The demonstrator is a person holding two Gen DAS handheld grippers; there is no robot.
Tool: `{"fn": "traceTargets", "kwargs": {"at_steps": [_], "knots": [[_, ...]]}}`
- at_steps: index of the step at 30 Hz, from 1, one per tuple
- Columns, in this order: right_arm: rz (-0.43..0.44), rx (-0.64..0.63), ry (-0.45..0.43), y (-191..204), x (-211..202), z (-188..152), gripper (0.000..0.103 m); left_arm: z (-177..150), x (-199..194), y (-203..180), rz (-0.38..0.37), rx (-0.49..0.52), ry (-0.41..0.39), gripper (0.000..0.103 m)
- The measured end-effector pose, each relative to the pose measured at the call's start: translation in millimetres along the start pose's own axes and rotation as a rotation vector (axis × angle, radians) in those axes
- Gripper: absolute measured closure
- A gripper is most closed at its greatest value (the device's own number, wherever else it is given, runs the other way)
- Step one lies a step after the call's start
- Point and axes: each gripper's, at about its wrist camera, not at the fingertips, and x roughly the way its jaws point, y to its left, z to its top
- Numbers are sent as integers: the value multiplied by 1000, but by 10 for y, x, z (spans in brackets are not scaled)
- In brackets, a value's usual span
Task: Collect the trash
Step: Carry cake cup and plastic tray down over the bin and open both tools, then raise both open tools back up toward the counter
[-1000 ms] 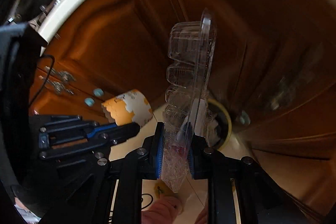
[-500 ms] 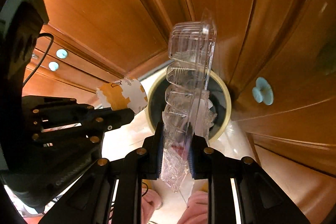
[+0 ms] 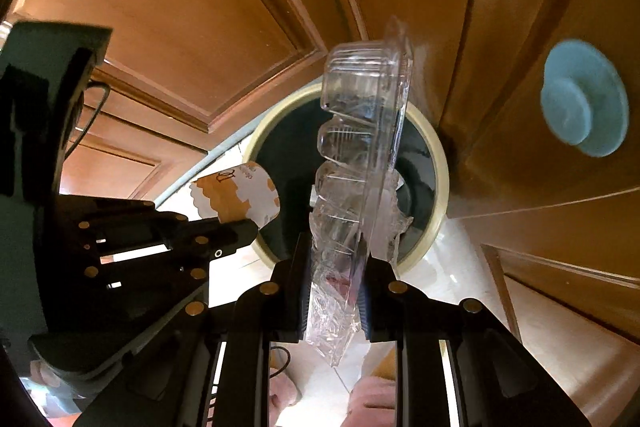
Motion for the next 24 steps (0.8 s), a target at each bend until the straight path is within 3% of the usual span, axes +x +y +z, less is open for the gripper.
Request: {"fn": "traceTargets", "kwargs": {"at_steps": [8, 11, 12, 14, 16, 17, 19, 24], "knots": [[13, -15, -1, -52, 92, 13, 84, 74, 133, -61, 24, 22, 12, 103], [6, -19, -4, -67, 151, 17, 79, 105, 207, -17, 36, 12, 38, 103], [3, -10, -2, -92, 156, 29, 73, 116, 237, 14, 42, 5, 48, 100], [-14, 12, -14, -136, 140, 41, 63, 128, 267, 71, 50, -12, 63, 83], [-19, 33, -24, -183, 120, 46, 58, 131, 267, 151, 89, -48, 68, 41], [-21, 43, -28, -195, 109, 41, 56, 126, 266, 198, 98, -69, 58, 33], [-27, 54, -38, -215, 74, 28, 48, 121, 235, 287, 89, -98, 38, 32], [-49, 36, -44, -148, 15, -25, 48, 112, 115, 365, 100, -129, 26, 32]]}}
